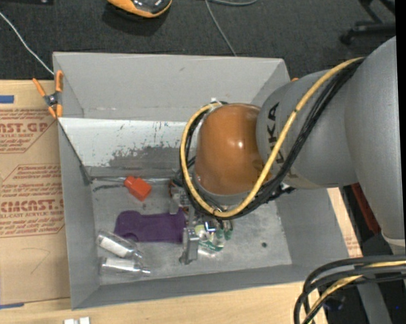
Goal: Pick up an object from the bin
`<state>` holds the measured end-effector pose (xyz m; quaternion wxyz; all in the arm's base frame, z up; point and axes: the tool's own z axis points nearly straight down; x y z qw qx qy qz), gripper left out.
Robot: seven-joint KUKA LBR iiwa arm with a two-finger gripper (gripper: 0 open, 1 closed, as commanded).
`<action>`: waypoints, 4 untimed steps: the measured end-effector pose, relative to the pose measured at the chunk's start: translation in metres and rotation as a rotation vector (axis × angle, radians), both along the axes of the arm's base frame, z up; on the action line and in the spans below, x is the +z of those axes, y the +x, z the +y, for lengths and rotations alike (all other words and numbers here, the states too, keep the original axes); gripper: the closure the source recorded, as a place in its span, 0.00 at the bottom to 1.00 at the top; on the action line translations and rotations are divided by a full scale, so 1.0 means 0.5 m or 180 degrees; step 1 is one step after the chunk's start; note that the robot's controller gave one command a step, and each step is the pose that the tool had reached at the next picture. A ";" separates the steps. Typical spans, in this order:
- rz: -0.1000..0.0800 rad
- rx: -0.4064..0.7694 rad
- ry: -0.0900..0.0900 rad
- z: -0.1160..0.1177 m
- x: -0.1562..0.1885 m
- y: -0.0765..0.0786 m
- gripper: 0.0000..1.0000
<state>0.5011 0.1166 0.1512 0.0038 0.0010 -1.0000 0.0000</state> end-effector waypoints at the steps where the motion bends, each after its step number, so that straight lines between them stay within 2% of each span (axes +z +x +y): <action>1: -0.0024 -0.0006 0.0003 -0.001 0.009 0.004 0.00; 2: -0.0018 0.0742 0.0006 -0.013 -0.012 0.137 0.00; 3: -0.0016 0.0629 0.0010 0.003 -0.066 0.078 0.00; 4: -0.0028 0.1939 0.0014 -0.008 -0.063 0.088 0.00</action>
Offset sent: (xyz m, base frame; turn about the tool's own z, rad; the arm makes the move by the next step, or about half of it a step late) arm 0.0669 -0.0068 -0.0056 -0.2356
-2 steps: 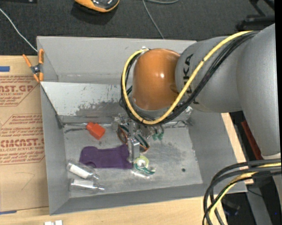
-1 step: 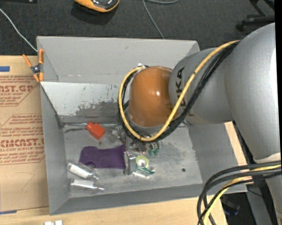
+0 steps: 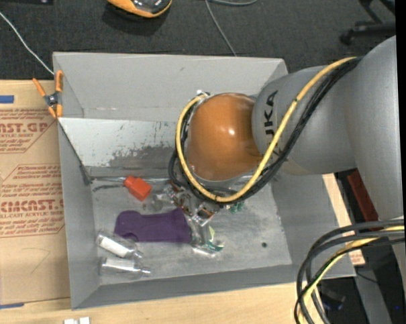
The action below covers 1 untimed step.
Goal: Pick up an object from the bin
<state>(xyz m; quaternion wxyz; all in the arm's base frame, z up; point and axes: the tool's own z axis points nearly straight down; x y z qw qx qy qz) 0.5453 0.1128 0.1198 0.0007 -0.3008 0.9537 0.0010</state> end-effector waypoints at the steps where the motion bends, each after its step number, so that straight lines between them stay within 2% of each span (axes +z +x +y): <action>1: 0.0006 -0.0169 0.0004 0.037 -0.017 -0.015 0.00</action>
Offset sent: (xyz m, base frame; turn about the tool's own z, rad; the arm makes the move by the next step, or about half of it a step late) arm 0.0047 0.0187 -0.0074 -0.3278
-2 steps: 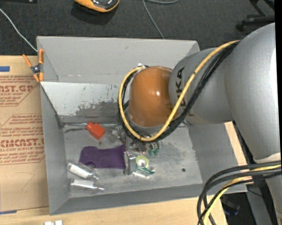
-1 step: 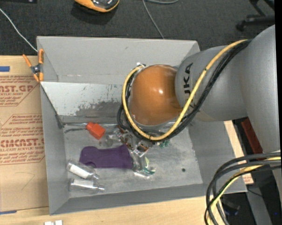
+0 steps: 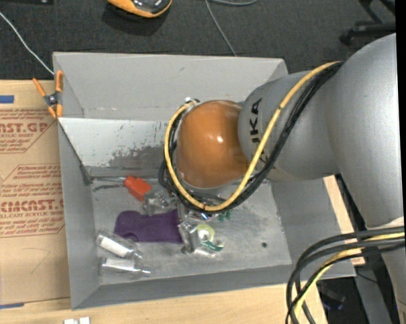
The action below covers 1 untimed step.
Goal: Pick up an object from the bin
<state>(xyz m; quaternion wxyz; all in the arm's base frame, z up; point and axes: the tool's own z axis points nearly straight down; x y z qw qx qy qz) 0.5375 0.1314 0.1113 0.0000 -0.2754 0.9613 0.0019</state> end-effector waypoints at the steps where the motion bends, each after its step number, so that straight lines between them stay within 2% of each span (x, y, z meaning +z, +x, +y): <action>1: 0.0004 -0.0191 0.0001 0.006 -0.001 -0.002 0.00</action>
Offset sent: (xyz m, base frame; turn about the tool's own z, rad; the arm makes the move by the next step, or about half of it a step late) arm 0.0229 0.0117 -0.0328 -0.0360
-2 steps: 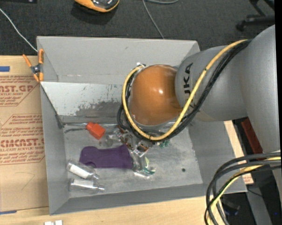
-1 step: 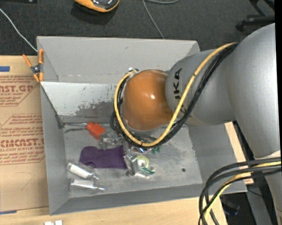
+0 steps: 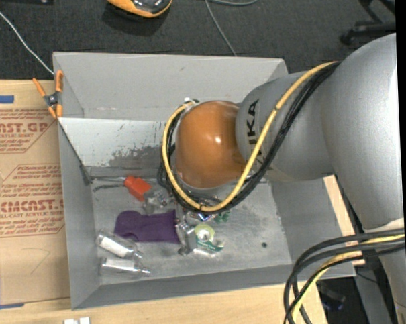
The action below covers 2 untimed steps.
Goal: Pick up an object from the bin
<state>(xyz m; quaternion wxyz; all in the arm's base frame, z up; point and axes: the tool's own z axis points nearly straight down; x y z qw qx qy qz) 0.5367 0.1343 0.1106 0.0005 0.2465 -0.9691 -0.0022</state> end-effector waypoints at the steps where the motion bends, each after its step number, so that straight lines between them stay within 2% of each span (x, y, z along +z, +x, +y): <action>1: -0.0009 0.0310 0.0005 0.020 -0.068 0.048 0.00; 2: -0.0010 0.0958 0.0010 -0.010 -0.067 0.050 1.00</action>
Offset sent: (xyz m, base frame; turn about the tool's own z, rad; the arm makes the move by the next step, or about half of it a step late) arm 0.0247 -0.0062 -0.0335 -0.3026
